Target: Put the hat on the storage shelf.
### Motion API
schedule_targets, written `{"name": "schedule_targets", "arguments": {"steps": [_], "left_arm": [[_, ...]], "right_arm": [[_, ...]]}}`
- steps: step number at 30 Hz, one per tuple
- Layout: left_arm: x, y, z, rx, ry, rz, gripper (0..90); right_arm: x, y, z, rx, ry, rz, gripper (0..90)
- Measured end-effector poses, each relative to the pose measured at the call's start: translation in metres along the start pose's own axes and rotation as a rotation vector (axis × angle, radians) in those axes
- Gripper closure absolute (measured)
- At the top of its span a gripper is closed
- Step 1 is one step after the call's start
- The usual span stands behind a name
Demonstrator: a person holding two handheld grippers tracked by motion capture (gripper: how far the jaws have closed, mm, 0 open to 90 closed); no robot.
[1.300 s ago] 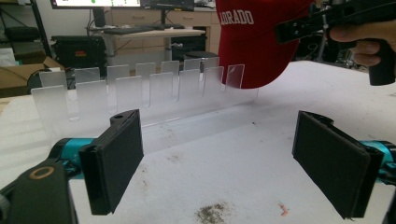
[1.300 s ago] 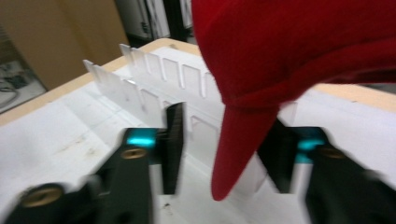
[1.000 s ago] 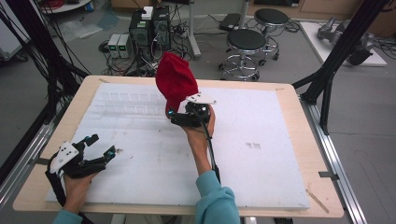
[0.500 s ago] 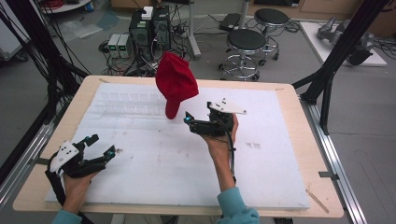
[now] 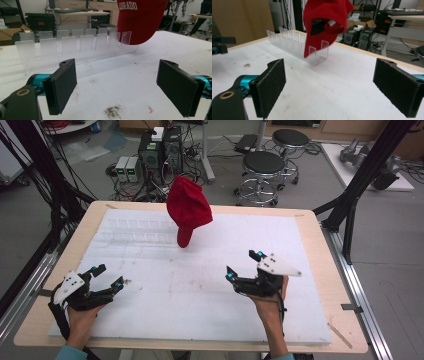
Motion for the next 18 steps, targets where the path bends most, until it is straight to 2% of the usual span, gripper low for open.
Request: {"name": "schedule_targets", "arguments": {"steps": [6,8,9,11,12,13,16,18], "left_arm": [[0.000,-0.001,0.001,0.004,0.007,0.009,16.7],[0.000,-0.001,0.001,0.003,0.007,0.008,16.7],[0.000,-0.001,0.001,0.003,0.008,0.009,16.7],[0.000,0.000,0.001,0.003,0.007,0.003,16.7],[0.000,0.000,0.001,0.002,0.007,0.002,16.7],[0.000,0.000,0.001,0.002,0.005,0.002,16.7],[0.000,0.000,0.001,-0.001,0.005,0.001,16.7],[0.000,0.000,0.001,-0.002,0.002,-0.001,16.7]], "right_arm": [[0.042,0.012,0.020,0.027,0.020,-0.007,10.1],[0.052,0.013,0.023,0.036,0.022,-0.011,10.1],[0.056,0.013,0.024,0.042,0.041,-0.006,10.1],[0.062,0.013,0.025,0.051,0.039,-0.013,10.1],[0.064,0.013,0.024,0.062,0.015,-0.017,10.1],[0.065,0.013,0.024,0.073,0.015,-0.002,10.1],[0.064,0.011,0.022,0.072,0.035,0.009,10.1],[0.066,0.011,0.019,0.071,0.015,0.011,10.1]]}}
Point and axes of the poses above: each handheld gripper's, and its own axes: z roughly backward along the jaws, x roughly out of its underside, y roughly to its right, the point moved 3 cm from there along -z, roughly forward along the jaws, and after that the axes turned 5 degrees about x, right-handed, at the moved point
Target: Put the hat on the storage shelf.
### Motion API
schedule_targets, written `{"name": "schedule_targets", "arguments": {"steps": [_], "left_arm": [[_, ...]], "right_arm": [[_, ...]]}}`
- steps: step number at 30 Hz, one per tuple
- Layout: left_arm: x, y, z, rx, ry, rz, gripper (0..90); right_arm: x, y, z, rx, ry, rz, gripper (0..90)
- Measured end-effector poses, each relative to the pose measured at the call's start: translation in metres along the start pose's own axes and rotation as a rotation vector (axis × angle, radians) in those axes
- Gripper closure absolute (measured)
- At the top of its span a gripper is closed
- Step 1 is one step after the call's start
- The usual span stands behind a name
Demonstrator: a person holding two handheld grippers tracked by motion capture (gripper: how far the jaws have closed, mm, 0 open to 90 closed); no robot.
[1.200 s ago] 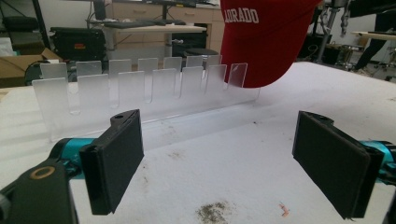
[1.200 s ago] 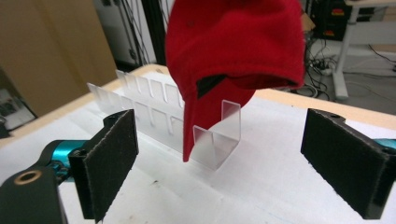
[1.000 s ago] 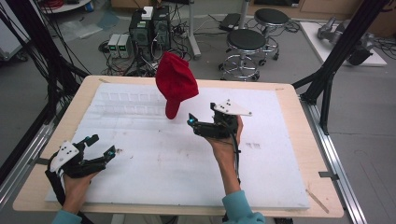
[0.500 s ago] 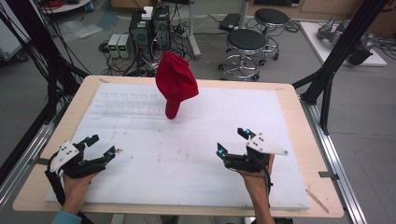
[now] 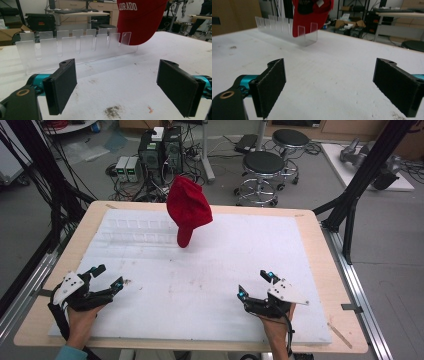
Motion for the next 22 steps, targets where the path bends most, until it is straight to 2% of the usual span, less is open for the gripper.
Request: {"name": "schedule_targets", "arguments": {"steps": [2,7,8,9,10,13,15,22], "left_arm": [[0.000,0.000,0.000,0.000,-0.003,-0.006,16.7],[0.000,0.000,0.000,-0.002,-0.001,0.001,16.7],[0.000,0.000,0.000,-0.002,-0.001,0.002,16.7],[0.000,-0.001,0.000,-0.002,-0.001,0.001,16.7],[0.000,-0.001,0.000,-0.001,-0.003,0.002,16.7],[0.000,0.000,0.000,0.003,-0.005,-0.005,16.7],[0.000,0.000,0.000,0.001,-0.007,-0.005,16.7],[0.000,0.001,-0.001,-0.001,-0.006,-0.009,16.7]], "right_arm": [[0.002,0.000,-0.001,0.015,-0.024,0.013,10.1],[0.006,0.003,-0.001,0.023,-0.044,-0.014,10.2],[0.010,0.004,0.000,0.039,-0.012,-0.014,10.2],[0.013,0.005,0.001,0.056,-0.003,-0.029,10.2],[0.018,0.006,0.001,0.062,-0.011,-0.045,10.2],[0.015,0.009,0.005,0.059,0.022,-0.068,10.2],[0.018,0.009,0.005,0.069,0.013,-0.047,10.2],[0.018,0.010,0.006,0.071,0.023,-0.063,10.1]]}}
Point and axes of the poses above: each handheld gripper's, and its own axes: z roughly backward along the jaws, x roughly out of its underside, y roughly to its right, the point moved 3 cm from there along -z, roughly forward along the jaws, and after that the axes turned 5 degrees about x, right-handed, at the moved point
